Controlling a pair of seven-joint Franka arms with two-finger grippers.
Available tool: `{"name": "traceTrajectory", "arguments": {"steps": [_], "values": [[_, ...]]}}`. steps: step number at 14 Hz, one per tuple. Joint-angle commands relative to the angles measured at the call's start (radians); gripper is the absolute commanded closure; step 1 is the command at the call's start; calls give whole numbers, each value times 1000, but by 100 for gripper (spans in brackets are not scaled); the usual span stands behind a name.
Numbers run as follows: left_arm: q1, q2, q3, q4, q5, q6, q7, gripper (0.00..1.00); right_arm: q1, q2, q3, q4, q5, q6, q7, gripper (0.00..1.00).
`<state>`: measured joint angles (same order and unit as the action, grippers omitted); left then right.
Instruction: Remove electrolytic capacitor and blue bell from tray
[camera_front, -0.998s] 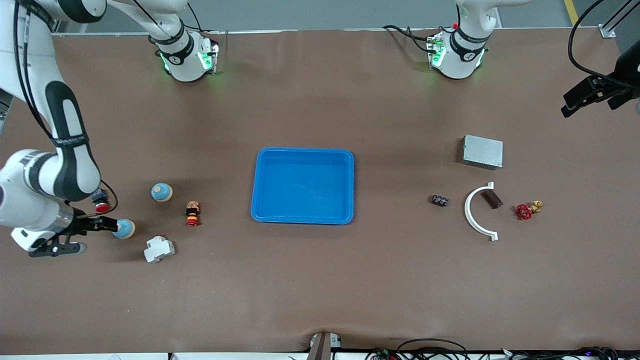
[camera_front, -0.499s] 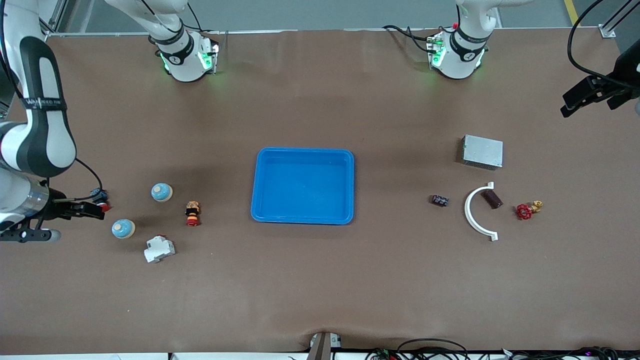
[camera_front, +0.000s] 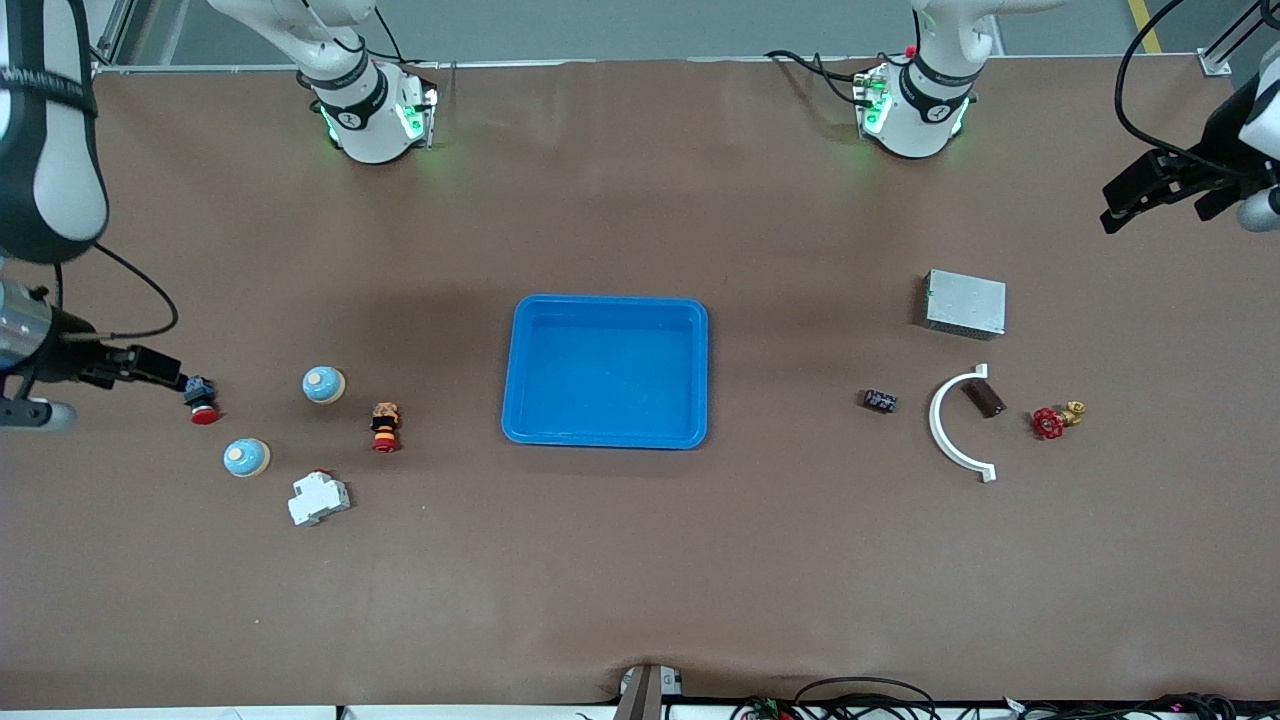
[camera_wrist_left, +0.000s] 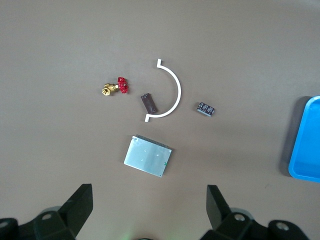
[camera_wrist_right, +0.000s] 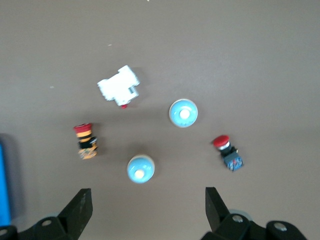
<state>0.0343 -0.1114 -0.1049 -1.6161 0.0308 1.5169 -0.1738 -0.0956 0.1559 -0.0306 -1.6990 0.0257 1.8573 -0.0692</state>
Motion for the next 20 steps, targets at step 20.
{"name": "traceTrajectory", "arguments": {"steps": [20], "values": [[9, 26, -7, 21, -16, 46, 26, 0, 31, -239, 9, 61, -24, -279, 45, 0]]}}
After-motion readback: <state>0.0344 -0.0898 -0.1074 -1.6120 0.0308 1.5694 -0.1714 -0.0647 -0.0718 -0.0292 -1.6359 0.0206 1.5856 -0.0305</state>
